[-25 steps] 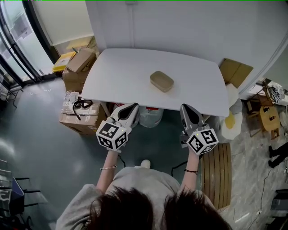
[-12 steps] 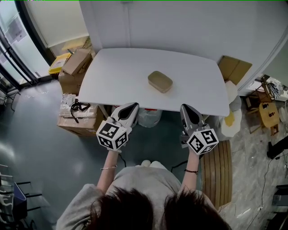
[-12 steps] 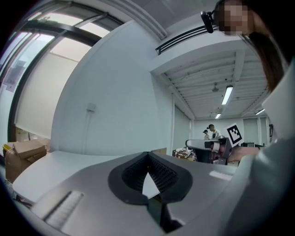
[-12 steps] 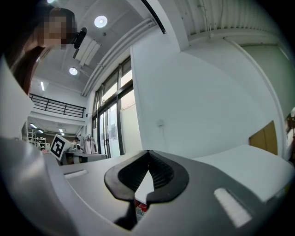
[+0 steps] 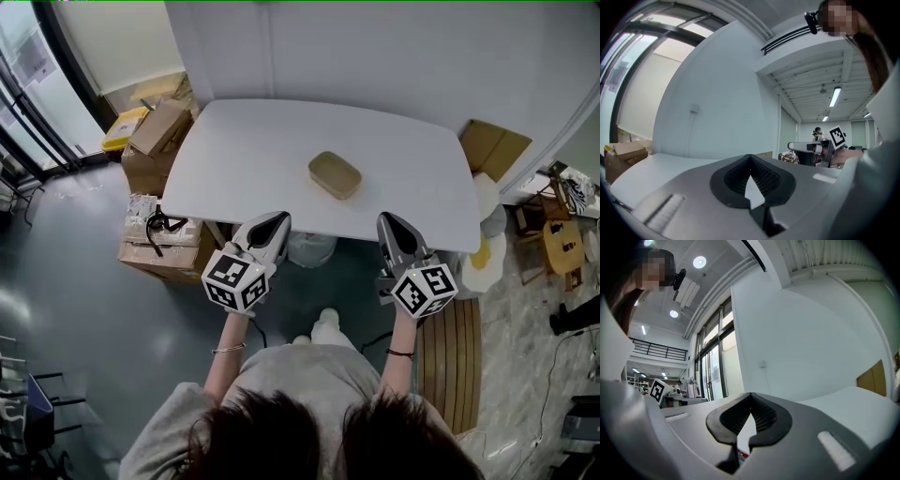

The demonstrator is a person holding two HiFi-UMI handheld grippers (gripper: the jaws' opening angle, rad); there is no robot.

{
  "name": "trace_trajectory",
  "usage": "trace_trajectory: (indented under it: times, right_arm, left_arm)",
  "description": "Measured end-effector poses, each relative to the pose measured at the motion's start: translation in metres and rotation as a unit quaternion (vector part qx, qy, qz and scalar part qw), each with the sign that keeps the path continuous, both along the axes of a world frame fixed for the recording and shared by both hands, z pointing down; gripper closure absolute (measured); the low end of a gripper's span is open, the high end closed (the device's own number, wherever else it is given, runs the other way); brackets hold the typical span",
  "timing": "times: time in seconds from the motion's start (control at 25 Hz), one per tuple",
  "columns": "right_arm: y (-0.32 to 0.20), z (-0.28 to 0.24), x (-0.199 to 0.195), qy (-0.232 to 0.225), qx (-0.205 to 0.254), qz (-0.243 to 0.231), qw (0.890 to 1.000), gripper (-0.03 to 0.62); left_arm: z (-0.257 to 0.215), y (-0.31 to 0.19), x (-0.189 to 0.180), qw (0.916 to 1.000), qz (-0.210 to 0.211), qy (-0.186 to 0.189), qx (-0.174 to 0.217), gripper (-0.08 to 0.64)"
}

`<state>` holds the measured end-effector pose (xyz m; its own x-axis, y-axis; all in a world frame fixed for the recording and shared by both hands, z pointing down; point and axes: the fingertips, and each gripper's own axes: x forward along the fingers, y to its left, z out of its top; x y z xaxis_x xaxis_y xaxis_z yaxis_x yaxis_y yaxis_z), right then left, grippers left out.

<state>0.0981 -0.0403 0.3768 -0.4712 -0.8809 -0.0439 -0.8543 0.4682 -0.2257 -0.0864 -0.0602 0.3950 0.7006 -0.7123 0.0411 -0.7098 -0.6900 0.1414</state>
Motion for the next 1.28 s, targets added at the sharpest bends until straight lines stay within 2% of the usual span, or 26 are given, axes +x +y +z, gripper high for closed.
trace_trajectory:
  times: [0.2,0.68,1.04,1.28]
  right_arm:
    - [-0.03,-0.005,-0.001,0.003,0.001,-0.025,1.0,0.578]
    - [-0.089,-0.001,0.019,0.007,-0.012,-0.065,0.998,0.578]
    - [-0.12,0.0,0.027,0.007,-0.014,-0.098,0.995,0.578]
    - [-0.137,0.0,0.046,0.009,-0.015,-0.107,0.994,0.578]
  left_arm:
    - [-0.003,-0.023,0.001,0.9998,-0.021,0.006,0.002,0.571]
    - [-0.002,-0.07,0.031,0.999,-0.043,0.006,-0.003,0.571]
    - [-0.003,-0.095,0.04,0.9974,-0.073,0.005,-0.001,0.571]
    - [-0.004,-0.11,0.056,0.9966,-0.082,0.005,0.002,0.571]
